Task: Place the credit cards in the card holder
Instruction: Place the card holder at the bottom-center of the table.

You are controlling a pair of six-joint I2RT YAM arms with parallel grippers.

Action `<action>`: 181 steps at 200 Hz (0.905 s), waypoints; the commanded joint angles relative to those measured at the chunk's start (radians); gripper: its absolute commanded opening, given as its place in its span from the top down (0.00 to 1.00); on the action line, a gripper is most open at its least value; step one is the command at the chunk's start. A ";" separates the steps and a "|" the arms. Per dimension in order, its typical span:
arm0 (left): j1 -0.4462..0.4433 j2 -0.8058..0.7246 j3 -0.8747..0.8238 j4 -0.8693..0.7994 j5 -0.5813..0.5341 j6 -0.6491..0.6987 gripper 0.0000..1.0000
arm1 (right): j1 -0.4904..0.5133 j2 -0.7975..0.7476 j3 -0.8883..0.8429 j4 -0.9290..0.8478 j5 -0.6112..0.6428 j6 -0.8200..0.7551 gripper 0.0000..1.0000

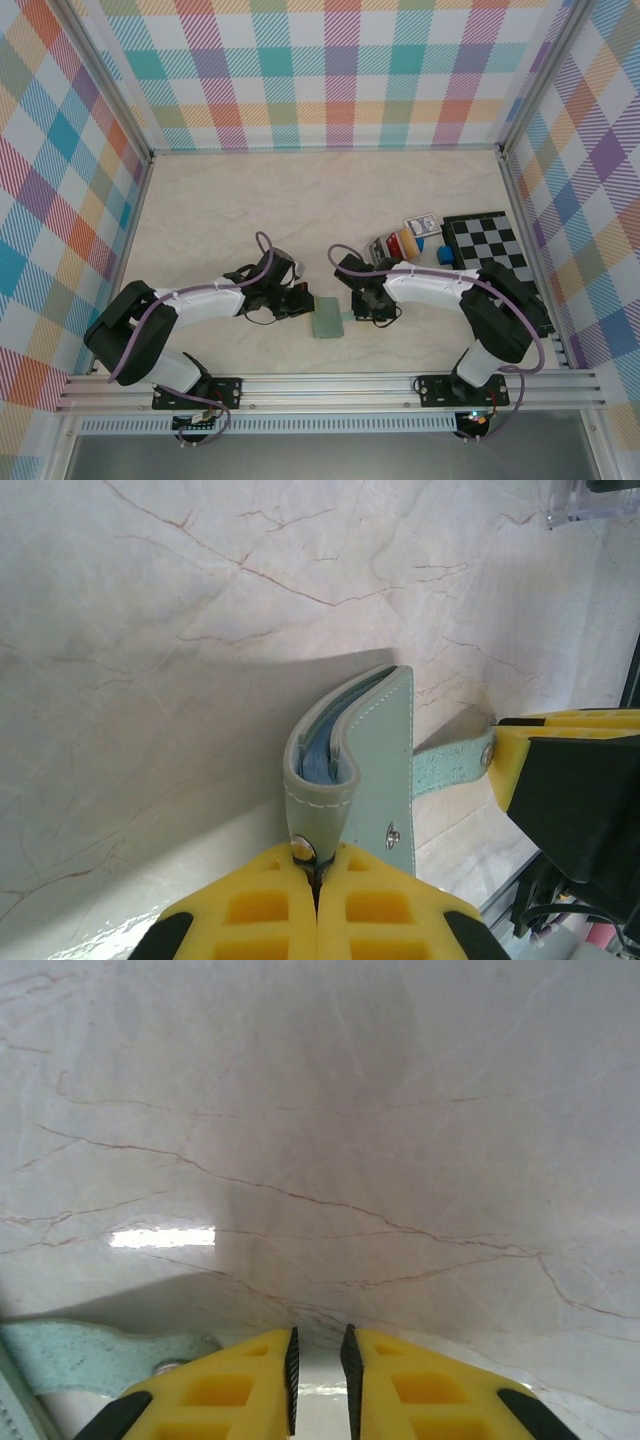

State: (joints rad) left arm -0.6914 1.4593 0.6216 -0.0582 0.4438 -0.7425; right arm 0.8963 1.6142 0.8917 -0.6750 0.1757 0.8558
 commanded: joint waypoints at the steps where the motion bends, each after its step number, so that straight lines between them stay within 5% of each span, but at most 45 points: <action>1: 0.001 0.011 0.026 -0.041 -0.010 0.019 1.00 | -0.003 -0.063 0.042 -0.061 0.026 -0.008 0.77; 51: 0.001 0.010 0.033 -0.041 -0.013 0.017 1.00 | -0.003 -0.186 0.049 0.051 -0.093 -0.089 0.72; 112: 0.001 0.016 0.041 -0.045 -0.010 0.017 0.99 | 0.013 -0.011 0.128 0.119 -0.254 -0.126 0.82; 181: 0.001 0.021 0.042 -0.055 -0.023 0.021 0.98 | 0.004 0.081 0.092 0.007 -0.144 -0.081 0.85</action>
State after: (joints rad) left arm -0.6914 1.4651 0.6392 -0.0807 0.4332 -0.7387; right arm 0.9047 1.6829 1.0027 -0.6163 -0.0101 0.7502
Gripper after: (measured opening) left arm 0.041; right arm 0.153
